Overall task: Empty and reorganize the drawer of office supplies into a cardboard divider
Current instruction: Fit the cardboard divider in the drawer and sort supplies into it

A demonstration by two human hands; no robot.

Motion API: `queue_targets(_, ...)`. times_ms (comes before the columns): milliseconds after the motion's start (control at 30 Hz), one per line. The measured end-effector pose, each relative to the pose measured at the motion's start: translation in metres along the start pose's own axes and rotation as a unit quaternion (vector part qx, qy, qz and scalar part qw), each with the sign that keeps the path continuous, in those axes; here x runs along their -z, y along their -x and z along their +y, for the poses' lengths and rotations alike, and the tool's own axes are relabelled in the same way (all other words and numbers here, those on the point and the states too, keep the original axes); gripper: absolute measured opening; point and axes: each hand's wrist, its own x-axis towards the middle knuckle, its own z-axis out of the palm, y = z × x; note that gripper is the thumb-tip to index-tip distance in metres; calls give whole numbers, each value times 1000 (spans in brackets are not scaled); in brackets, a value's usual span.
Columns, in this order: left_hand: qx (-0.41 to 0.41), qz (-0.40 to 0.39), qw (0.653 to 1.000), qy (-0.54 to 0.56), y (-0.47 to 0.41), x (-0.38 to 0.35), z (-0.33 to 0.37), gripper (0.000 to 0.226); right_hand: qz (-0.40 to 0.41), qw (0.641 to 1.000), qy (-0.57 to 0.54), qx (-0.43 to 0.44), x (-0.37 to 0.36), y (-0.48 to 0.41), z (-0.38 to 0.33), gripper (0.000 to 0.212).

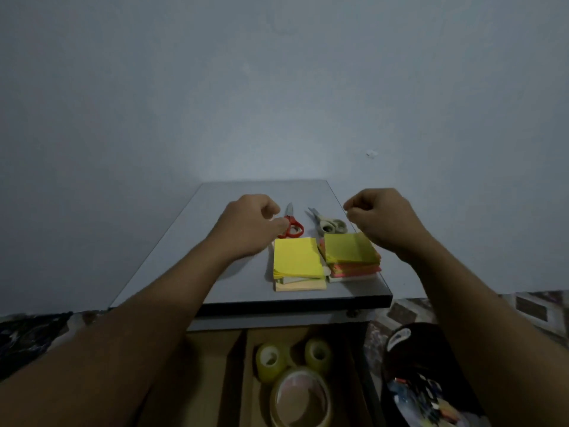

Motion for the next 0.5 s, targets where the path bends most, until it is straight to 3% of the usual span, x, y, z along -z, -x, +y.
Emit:
queue_targets(233, 22, -92, 993, -74, -64, -41, -5, 74, -93, 988, 120, -12, -30, -68, 17, 32)
queue_targets(367, 32, -109, 990, -81, -75, -54, -7, 62, -146, 972, 182, -17, -46, -83, 22, 35)
queue_targets(500, 35, -83, 994, -65, -80, -59, -11, 54, -146, 967, 207, -28, -55, -91, 32, 31)
